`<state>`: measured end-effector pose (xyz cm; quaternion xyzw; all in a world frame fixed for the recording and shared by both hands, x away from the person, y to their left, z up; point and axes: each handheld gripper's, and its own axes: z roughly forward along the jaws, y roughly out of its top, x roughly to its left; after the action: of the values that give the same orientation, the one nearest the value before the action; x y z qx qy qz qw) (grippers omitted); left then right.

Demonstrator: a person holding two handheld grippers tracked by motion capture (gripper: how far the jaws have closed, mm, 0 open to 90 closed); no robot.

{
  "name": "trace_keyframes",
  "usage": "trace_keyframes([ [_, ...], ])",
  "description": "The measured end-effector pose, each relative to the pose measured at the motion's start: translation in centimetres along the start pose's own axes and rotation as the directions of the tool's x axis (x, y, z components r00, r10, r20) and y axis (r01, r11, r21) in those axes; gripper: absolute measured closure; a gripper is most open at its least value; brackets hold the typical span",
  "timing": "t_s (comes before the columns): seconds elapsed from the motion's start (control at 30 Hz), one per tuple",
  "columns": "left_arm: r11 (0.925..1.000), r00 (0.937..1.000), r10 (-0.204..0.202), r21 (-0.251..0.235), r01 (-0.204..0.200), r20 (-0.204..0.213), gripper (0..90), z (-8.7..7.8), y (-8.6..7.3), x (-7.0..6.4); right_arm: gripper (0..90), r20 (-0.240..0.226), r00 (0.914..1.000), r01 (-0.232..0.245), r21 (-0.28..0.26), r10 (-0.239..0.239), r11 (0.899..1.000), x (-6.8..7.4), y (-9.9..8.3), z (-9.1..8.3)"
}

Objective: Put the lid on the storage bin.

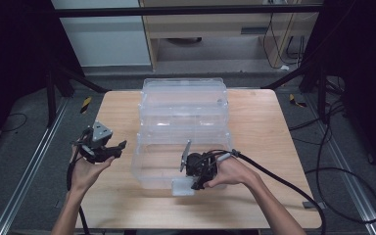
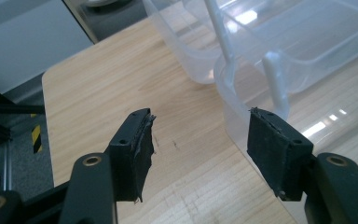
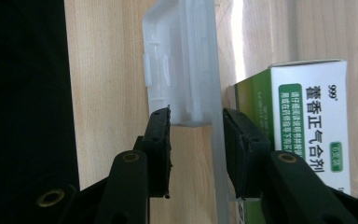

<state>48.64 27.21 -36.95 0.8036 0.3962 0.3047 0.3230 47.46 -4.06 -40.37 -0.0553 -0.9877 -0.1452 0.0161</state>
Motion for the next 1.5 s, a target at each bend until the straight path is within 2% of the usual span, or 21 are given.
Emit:
trace_keyframes([
  [0.23, 0.9987, 0.9987, 0.047, -0.018, -0.047, 0.019, 40.3, -0.5, 1.7, -0.2, 63.3, 0.0, 1.0, 0.001, -0.001, -0.001, 1.0, 0.0, 0.0, 0.0],
  [0.3, 0.9963, 0.9962, 0.08, -0.033, -0.079, 0.034, 40.3, -0.4, 2.2, -0.3, 63.1, 0.002, 1.0, 0.002, -0.001, -0.002, 1.0, 0.0, 0.0, 0.0],
  [0.43, 0.9948, 0.9942, 0.101, -0.016, -0.1, 0.038, 40.7, -0.3, 3.0, -0.8, 63.0, 0.003, 1.0, 0.001, -0.003, -0.001, 1.0, 0.1, 0.0, 0.0],
  [0.7, 0.9867, 0.9848, 0.162, -0.006, -0.162, 0.062, 40.8, -0.2, 4.4, -1.1, 62.6, 0.001, 1.0, -0.007, -0.009, 0.007, 1.0, 0.0, -0.1, 0.1],
  [0.83, 0.984, 0.9808, 0.178, -0.006, -0.178, 0.08, 41.2, -0.1, 5.1, -1.0, 62.7, 0.001, 1.0, -0.005, -0.011, 0.005, 1.0, 0.1, -0.2, 0.1],
  [1.0, 0.9762, 0.9712, 0.216, -0.006, -0.217, 0.1, 41.8, 0.3, 5.9, -1.1, 62.8, 0.002, 1.0, 0.0, -0.012, 0.0, 1.0, 0.1, -0.2, 0.1],
  [1.03, 0.9722, 0.9664, 0.233, -0.005, -0.234, 0.108, 41.8, 0.4, 6.2, -1.2, 62.8, 0.003, 1.0, 0.0, -0.012, 0.0, 1.0, 0.1, -0.2, 0.1],
  [1.13, 0.9658, 0.9582, 0.258, -0.006, -0.259, 0.124, 42.0, 0.5, 6.7, -1.2, 62.8, 0.004, 1.0, 0.0, -0.011, 0.0, 1.0, 0.1, -0.2, 0.1],
  [1.3, 0.9571, 0.9481, 0.288, -0.01, -0.29, 0.134, 42.2, 0.6, 7.7, -1.1, 62.8, 0.01, 0.9999, 0.0, -0.013, 0.0, 1.0, 0.1, -0.2, 0.1],
  [1.33, 0.9529, 0.9438, 0.302, -0.009, -0.303, 0.135, 42.2, 0.6, 8.0, -1.0, 62.8, 0.01, 0.9999, -0.002, -0.012, 0.002, 1.0, 0.2, -0.2, 0.1],
  [1.5, 0.9416, 0.9325, 0.335, -0.008, -0.337, 0.136, 42.1, 0.6, 9.0, -0.9, 62.8, 0.01, 0.9999, -0.007, -0.012, 0.007, 1.0, 0.2, -0.2, 0.1],
])
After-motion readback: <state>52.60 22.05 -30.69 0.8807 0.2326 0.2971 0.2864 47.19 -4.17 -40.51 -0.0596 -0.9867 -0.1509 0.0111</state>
